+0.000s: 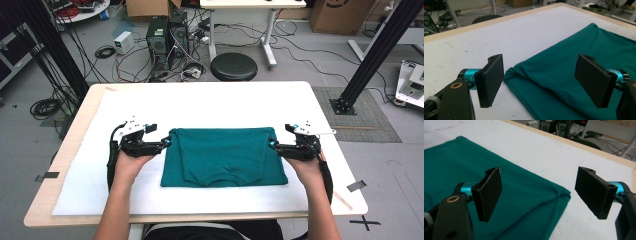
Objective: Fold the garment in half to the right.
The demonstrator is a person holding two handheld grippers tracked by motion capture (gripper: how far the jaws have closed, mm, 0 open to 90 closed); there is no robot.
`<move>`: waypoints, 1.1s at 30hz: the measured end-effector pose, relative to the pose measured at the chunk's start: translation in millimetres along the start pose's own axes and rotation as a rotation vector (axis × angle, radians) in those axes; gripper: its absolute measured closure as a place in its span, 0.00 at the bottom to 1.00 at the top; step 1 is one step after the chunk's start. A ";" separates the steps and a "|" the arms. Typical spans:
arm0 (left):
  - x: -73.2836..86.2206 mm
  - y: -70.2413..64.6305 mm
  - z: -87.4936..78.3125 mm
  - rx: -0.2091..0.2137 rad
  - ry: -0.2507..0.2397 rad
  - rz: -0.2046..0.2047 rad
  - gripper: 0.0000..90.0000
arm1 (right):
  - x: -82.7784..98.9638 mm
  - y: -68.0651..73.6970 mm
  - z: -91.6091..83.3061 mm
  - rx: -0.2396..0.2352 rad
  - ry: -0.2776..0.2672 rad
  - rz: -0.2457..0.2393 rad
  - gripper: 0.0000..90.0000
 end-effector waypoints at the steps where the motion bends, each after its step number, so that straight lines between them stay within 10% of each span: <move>1: 0.9 -1.8 0.0 0.000 0.006 -0.002 0.26 | -0.9 0.2 0.2 0.004 0.003 -0.005 0.25; 15: 16.2 -30.0 1.2 0.038 0.124 0.039 0.26 | -8.1 7.9 3.2 -0.005 0.001 -0.039 0.25; 33: 54.5 -19.5 11.0 0.025 0.289 -0.037 0.26 | -7.6 14.3 10.5 -0.018 0.017 -0.047 0.25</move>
Point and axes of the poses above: each handheld gripper's, and its own axes: z roughly forward along the jaws, x roughly out of its underside, y roughly to its left, the point moved 4 cm from there along z, roughly forward along the jaws, and after that the axes turned 2 degrees about x, right-handed, at the moved point
